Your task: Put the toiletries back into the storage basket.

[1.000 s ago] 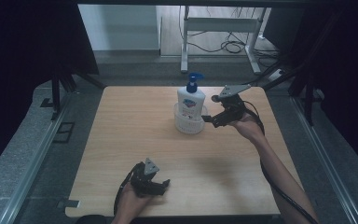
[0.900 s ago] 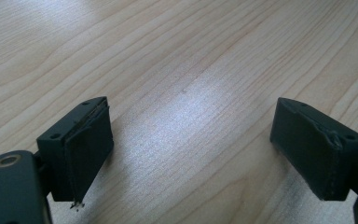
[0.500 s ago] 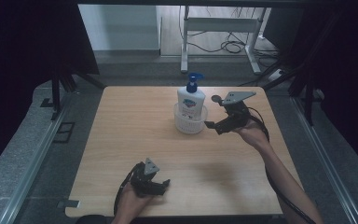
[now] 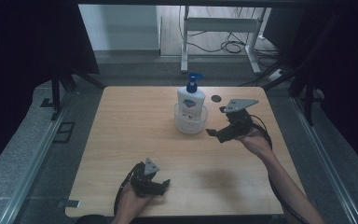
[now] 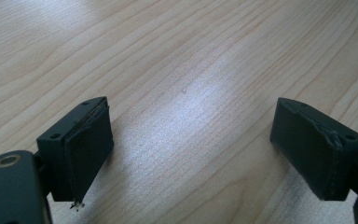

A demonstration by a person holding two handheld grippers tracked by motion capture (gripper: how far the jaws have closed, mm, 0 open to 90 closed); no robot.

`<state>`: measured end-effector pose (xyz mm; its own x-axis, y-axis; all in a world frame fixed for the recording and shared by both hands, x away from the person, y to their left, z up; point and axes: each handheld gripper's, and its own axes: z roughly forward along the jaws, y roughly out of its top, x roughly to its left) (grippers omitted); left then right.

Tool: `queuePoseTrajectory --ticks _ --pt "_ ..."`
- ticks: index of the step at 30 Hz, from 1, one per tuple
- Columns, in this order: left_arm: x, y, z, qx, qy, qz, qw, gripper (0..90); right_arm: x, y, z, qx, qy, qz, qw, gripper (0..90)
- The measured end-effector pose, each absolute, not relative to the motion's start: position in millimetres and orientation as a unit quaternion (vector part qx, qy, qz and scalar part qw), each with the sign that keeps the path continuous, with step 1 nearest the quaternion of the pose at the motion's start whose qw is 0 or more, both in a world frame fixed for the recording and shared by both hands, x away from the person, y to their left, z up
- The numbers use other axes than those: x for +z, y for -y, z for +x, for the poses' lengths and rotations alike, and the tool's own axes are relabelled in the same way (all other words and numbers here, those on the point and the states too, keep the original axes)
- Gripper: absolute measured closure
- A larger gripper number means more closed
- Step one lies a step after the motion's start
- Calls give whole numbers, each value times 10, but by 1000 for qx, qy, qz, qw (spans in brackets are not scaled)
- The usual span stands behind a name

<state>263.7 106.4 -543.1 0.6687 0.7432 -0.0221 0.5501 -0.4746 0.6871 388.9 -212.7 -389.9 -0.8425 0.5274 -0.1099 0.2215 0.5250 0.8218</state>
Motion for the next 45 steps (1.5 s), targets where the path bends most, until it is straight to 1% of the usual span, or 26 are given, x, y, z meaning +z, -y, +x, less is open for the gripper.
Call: queuePoseTrajectory --ticks 15,29,37,45 --pt "-5433 -1060 2635 140 -384 845 344 124 -3990 2253 3632 431 -857 221 177 0" --pt "-5432 -1061 2636 140 -384 845 344 124 -4118 2386 3362 420 -860 218 189 0" --pt "-5433 -1061 2635 141 -384 845 344 124 -4316 2460 3253 406 -864 222 197 1" --pt "-5432 -1063 2636 140 -382 846 343 124 -4547 2503 3162 404 -865 232 187 1"
